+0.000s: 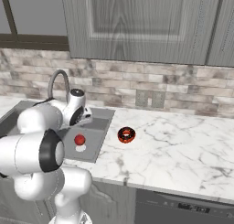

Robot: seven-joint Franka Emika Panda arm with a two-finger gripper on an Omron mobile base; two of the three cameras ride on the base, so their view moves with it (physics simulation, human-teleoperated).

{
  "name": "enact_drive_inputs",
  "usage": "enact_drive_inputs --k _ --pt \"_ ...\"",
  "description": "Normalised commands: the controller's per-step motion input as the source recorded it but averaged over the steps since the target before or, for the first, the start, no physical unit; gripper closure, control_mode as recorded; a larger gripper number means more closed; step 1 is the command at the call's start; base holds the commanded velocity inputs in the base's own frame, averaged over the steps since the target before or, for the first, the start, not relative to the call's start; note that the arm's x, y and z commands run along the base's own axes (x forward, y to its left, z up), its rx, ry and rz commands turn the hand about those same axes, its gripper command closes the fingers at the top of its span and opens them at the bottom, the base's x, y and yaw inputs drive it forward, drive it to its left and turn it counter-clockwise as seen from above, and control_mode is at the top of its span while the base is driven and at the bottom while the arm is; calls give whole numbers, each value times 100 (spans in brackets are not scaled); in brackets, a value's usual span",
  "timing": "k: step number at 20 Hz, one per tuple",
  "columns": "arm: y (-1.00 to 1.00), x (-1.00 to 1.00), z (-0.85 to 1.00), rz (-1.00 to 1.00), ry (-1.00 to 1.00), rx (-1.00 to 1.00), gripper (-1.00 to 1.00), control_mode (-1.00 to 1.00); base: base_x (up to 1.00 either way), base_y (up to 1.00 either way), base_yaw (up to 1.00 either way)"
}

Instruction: Turn on the sink faucet. Then move the onion from the counter to the sink. Turn off the sink. Move the vegetable from the sink to the pot next to the stove. Finally move the pot to the rear right burner.

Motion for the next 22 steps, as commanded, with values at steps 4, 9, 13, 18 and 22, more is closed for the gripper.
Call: enact_drive_inputs --k 4,9,13,18,22 --pt "0 -9 38 16 -18 10 -100 -100 0 0 0" --pt "-6 0 46 13 -9 11 -100 -100 0 0 0" --pt "-12 0 25 7 -4 13 -100 -100 0 0 0" --pt "-14 11 0 0 0 13 -100 -100 0 0 0" --pt "-11 50 0 4 5 19 -100 -100 0 0 0"
